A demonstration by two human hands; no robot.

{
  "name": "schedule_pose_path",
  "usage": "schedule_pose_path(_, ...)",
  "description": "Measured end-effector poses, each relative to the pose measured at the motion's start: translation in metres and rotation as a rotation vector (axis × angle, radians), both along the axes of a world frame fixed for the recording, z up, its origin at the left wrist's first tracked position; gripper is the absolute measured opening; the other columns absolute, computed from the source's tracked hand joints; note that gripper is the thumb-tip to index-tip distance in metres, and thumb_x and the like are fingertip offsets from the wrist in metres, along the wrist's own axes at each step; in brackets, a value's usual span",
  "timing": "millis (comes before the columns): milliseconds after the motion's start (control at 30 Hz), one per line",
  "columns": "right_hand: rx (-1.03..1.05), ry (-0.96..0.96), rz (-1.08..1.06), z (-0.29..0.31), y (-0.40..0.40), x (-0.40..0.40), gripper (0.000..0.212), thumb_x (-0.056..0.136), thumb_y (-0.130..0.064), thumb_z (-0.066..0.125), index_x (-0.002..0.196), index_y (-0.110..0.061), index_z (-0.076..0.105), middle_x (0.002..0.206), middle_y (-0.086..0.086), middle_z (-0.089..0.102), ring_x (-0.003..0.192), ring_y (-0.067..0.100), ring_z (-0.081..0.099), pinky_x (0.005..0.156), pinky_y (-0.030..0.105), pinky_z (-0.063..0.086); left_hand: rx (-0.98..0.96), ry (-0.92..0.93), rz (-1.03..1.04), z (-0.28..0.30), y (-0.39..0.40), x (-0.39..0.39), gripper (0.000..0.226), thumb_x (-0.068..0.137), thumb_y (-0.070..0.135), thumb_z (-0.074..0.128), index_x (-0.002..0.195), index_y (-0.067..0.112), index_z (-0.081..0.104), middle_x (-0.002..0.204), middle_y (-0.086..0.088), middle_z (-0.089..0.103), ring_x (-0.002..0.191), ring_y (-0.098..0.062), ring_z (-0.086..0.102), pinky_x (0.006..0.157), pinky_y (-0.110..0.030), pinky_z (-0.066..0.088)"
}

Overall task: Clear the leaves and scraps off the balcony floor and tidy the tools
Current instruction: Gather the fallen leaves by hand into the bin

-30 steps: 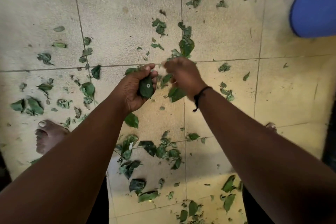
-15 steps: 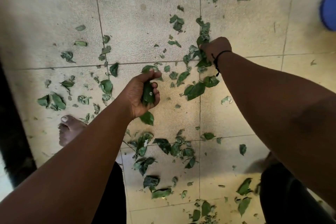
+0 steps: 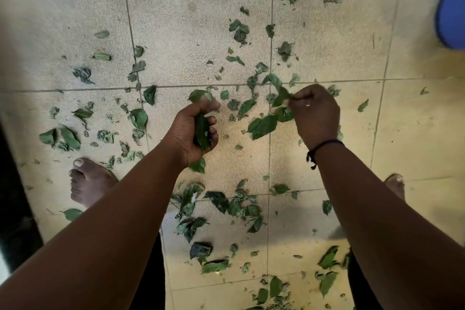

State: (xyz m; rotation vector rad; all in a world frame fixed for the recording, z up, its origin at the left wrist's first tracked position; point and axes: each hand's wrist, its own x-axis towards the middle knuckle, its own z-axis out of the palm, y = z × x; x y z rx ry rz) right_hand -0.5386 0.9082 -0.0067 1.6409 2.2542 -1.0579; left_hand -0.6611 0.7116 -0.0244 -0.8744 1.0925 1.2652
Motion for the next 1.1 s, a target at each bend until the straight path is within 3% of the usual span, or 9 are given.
schedule_pose_path(167, -0.720, 0.073, 0.077, 0.021, -0.070, -0.025, 0.009, 0.082, -0.017, 0.075, 0.081, -0.016, 0.066, 0.077, -0.001, 0.067, 0.053, 0.003, 0.058, 0.050, 0.015, 0.047, 0.033, -0.018, 0.013, 0.000, -0.008, 0.013, 0.032, 0.091, 0.046, 0.057, 0.094, 0.015, 0.066, 0.079, -0.002, 0.062, 0.060, -0.015, 0.057, 0.053, -0.022, 0.048)
schedule_pose_path(333, -0.486, -0.066, 0.403, 0.005, -0.118, -0.047, 0.025, 0.082, -0.036, 0.072, 0.066, -0.024, 0.056, 0.061, -0.008, 0.057, 0.061, 0.011, 0.056, 0.055, 0.027, 0.039, 0.101, -0.057, 0.091, 0.006, -0.020, 0.010, 0.041, 0.084, 0.051, 0.060, 0.095, 0.012, 0.068, 0.076, -0.004, 0.067, 0.067, -0.019, 0.065, 0.062, -0.026, 0.054)
schedule_pose_path(433, -0.365, -0.187, 0.603, -0.002, -0.122, -0.065, 0.026, 0.081, -0.051, 0.066, 0.075, -0.028, 0.055, 0.060, -0.010, 0.049, 0.062, 0.011, 0.053, 0.052, 0.026, 0.030, 0.101, -0.028, 0.109, 0.007, -0.031, 0.006, 0.025, 0.092, 0.030, 0.057, 0.103, 0.009, 0.066, 0.072, -0.004, 0.067, 0.057, -0.015, 0.064, 0.053, -0.025, 0.054)
schedule_pose_path(567, -0.541, -0.165, 0.777, -0.010, -0.107, -0.096, 0.036, 0.079, -0.045, 0.073, 0.070, -0.016, 0.056, 0.067, -0.003, 0.053, 0.059, 0.015, 0.047, 0.055, 0.025, 0.031, 0.032, -0.069, 0.146, 0.004, -0.048, -0.010, 0.021, 0.095, 0.006, 0.046, 0.105, 0.013, 0.063, 0.077, -0.004, 0.068, 0.056, -0.013, 0.063, 0.051, -0.020, 0.053)
schedule_pose_path(633, -0.650, -0.060, 0.616, -0.022, -0.099, -0.107, 0.023, 0.081, -0.030, 0.074, 0.078, -0.012, 0.059, 0.070, -0.002, 0.053, 0.061, 0.013, 0.048, 0.061, 0.026, 0.036, -0.006, -0.070, 0.139, 0.000, -0.057, -0.022, 0.018, 0.096, 0.011, 0.047, 0.097, 0.017, 0.063, 0.076, 0.000, 0.065, 0.056, -0.012, 0.060, 0.047, -0.017, 0.047)
schedule_pose_path(700, -0.506, 0.019, 0.530, -0.039, -0.091, -0.118, 0.012, 0.084, -0.023, 0.067, 0.088, -0.017, 0.057, 0.078, -0.005, 0.053, 0.068, 0.012, 0.051, 0.066, 0.027, 0.039, -0.019, -0.068, 0.106, -0.003, -0.067, -0.031, 0.013, 0.095, 0.022, 0.052, 0.092, 0.020, 0.064, 0.074, 0.004, 0.065, 0.058, -0.011, 0.058, 0.050, -0.017, 0.045)
schedule_pose_path(833, -0.062, -0.126, 0.970, -0.071, -0.082, -0.129, 0.038, 0.084, -0.032, 0.062, 0.121, -0.028, 0.055, 0.116, 0.007, 0.050, 0.106, 0.029, 0.049, 0.085, 0.036, 0.042, -0.001, -0.070, 0.130, -0.005, -0.078, -0.041, 0.030, 0.089, 0.044, 0.058, 0.080, 0.017, 0.067, 0.072, 0.002, 0.063, 0.061, -0.013, 0.057, 0.056, -0.020, 0.046)
schedule_pose_path(967, 0.059, -0.168, 1.116, -0.074, -0.080, -0.130, 0.018, 0.086, -0.033, 0.062, 0.103, -0.026, 0.065, 0.115, 0.005, 0.053, 0.113, 0.031, 0.043, 0.087, 0.036, 0.035, 0.003, -0.067, 0.161, -0.005, -0.080, -0.040, 0.046, 0.087, 0.054, 0.057, 0.070, 0.013, 0.069, 0.074, -0.001, 0.063, 0.063, -0.016, 0.056, 0.059, -0.022, 0.046)
schedule_pose_path(1100, -0.172, -0.111, 0.846, -0.068, -0.063, -0.115, 0.010, 0.080, -0.039, 0.070, 0.081, -0.033, 0.062, 0.102, -0.002, 0.055, 0.106, 0.024, 0.046, 0.086, 0.032, 0.036, -0.045, -0.053, 0.175, -0.008, -0.072, -0.031, 0.046, 0.088, 0.055, 0.056, 0.072, 0.014, 0.068, 0.075, -0.001, 0.063, 0.064, -0.016, 0.058, 0.063, -0.023, 0.047)
